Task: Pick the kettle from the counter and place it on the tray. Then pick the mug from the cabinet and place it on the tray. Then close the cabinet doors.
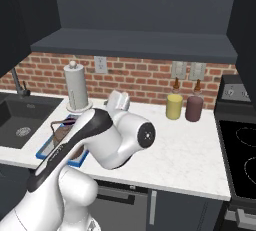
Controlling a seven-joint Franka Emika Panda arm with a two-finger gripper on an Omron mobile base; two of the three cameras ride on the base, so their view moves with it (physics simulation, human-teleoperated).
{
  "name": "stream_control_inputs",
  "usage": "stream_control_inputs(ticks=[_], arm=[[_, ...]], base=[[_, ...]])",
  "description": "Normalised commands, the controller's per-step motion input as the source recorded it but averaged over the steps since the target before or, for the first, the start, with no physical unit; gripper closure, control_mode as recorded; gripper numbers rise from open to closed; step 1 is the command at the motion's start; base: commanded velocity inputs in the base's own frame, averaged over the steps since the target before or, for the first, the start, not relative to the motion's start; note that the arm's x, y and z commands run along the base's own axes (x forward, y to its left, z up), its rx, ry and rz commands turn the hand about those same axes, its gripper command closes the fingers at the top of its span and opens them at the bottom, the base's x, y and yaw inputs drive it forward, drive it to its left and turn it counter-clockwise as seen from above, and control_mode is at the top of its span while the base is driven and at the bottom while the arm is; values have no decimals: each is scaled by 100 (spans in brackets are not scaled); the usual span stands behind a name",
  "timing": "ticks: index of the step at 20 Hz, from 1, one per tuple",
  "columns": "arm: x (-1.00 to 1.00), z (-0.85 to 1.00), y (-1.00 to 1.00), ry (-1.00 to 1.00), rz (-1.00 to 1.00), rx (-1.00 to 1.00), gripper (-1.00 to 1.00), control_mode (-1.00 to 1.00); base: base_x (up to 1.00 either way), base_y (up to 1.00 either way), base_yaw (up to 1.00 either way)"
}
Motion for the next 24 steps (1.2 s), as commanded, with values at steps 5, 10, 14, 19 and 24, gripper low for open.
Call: stream_control_inputs(ticks=[5, 10, 14, 19, 24], arm=[[16, 41, -23, -6, -14, 0, -100, -100], [4, 47, -31, -10, -1, 0, -100, -100], [0, 40, -39, -17, 0, 0, -100, -100], [0, 30, -50, -15, 0, 0, -100, -100], [-1, -14, -45, -2, -3, -1, -100, -100]], base=[[0, 0, 0], [0, 0, 0], [0, 0, 0], [0, 0, 0], [0, 0, 0]])
